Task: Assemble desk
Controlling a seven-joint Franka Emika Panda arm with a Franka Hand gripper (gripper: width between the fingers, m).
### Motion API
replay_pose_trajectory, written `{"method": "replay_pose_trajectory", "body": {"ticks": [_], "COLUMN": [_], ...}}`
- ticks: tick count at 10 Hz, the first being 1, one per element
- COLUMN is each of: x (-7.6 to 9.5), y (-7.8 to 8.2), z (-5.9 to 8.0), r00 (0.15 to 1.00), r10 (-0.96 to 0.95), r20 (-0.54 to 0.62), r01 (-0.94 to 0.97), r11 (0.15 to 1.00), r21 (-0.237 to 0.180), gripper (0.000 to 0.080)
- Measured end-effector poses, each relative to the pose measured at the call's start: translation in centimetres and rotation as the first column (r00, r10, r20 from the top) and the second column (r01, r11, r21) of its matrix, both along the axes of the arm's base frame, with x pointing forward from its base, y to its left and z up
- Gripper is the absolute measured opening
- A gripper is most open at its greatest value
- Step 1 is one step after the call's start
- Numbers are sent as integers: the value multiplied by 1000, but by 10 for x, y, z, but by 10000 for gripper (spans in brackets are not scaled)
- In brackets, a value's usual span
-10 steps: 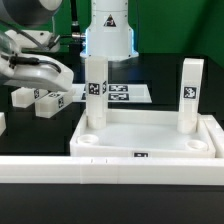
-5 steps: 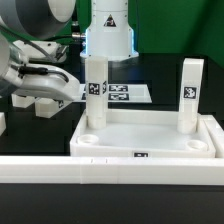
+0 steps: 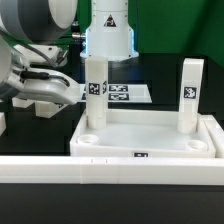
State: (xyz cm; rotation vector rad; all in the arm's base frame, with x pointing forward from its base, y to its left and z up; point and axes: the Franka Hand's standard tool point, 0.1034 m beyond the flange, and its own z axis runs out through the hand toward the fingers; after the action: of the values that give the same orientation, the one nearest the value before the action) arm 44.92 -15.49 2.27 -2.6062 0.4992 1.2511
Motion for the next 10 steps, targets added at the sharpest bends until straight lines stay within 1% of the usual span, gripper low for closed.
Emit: {"method": "replay_pose_trajectory", "body": {"ticks": [2,6,7,8,9,10], "x": [-5,-11,-11,-11,-11,-10], "y": [2,4,4,4,4,5], "z": [-7,-14,-14,-14,-14,-14], "r00": [1000,1000,1000,1000,1000,1000], "r10": [0,-1,-1,-1,-1,0], "r20": [1,-2,-2,-2,-2,-1], "r01": [0,1,1,1,1,0], "r11": [1000,1000,1000,1000,1000,1000], "r21": [-2,-3,-3,-3,-3,-4], "gripper": [649,649,535,535,335,289]}}
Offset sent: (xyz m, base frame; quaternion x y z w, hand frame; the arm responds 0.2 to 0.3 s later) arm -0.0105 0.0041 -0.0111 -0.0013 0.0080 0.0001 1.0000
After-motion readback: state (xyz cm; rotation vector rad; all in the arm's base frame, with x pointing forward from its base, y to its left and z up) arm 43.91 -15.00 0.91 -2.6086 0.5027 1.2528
